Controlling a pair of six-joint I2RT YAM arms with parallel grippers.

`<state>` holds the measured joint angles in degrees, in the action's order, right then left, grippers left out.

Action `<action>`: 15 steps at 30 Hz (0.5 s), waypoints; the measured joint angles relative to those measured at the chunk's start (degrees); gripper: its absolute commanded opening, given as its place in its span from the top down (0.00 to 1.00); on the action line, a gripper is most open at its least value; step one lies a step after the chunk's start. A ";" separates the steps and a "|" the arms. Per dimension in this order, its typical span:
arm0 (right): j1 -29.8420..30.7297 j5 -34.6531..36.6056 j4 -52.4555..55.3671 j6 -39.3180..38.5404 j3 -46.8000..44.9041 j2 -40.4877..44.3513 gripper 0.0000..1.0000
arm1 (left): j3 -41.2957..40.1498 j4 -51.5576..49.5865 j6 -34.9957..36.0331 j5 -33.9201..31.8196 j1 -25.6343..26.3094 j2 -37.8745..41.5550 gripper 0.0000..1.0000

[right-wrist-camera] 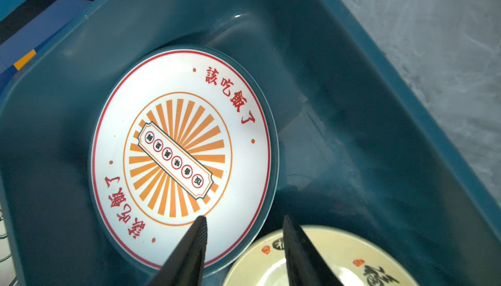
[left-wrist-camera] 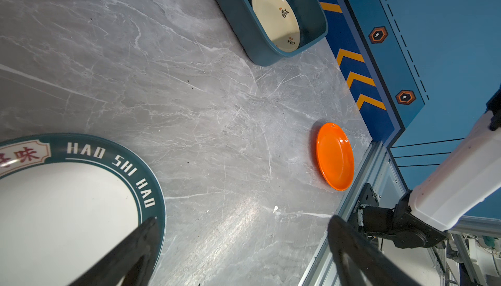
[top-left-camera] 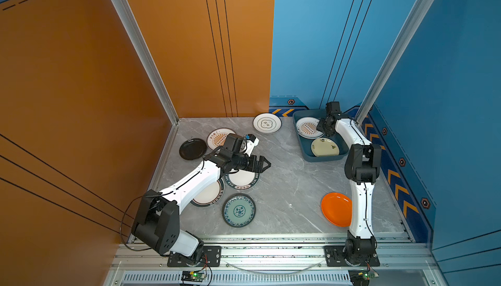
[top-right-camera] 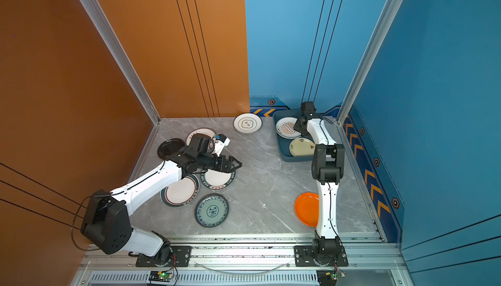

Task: Place the plates into the plastic bin on the countertop
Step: Place the plate in the plastic bin, then pick up the plate from the bottom-right of the table.

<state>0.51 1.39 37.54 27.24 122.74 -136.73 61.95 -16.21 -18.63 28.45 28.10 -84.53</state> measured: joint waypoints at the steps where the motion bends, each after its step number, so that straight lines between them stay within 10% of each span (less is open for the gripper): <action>1: -0.02 0.00 0.00 -0.11 -0.02 0.02 0.52 | 0.00 0.00 0.11 -0.42 0.68 0.00 0.02; 7: -0.11 -0.04 -0.20 -0.46 -6.49 6.56 0.52 | 3.34 2.14 -0.39 -2.93 10.45 -5.31 0.02; 15: -2.58 -0.22 -5.07 -0.50 -26.12 36.04 0.52 | 9.90 12.94 -7.21 -1.53 20.81 -23.89 0.01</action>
<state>-2.07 1.17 32.47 26.74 96.62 -100.68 71.85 -3.27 -25.85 26.92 48.90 -108.42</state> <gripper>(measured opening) 0.482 0.982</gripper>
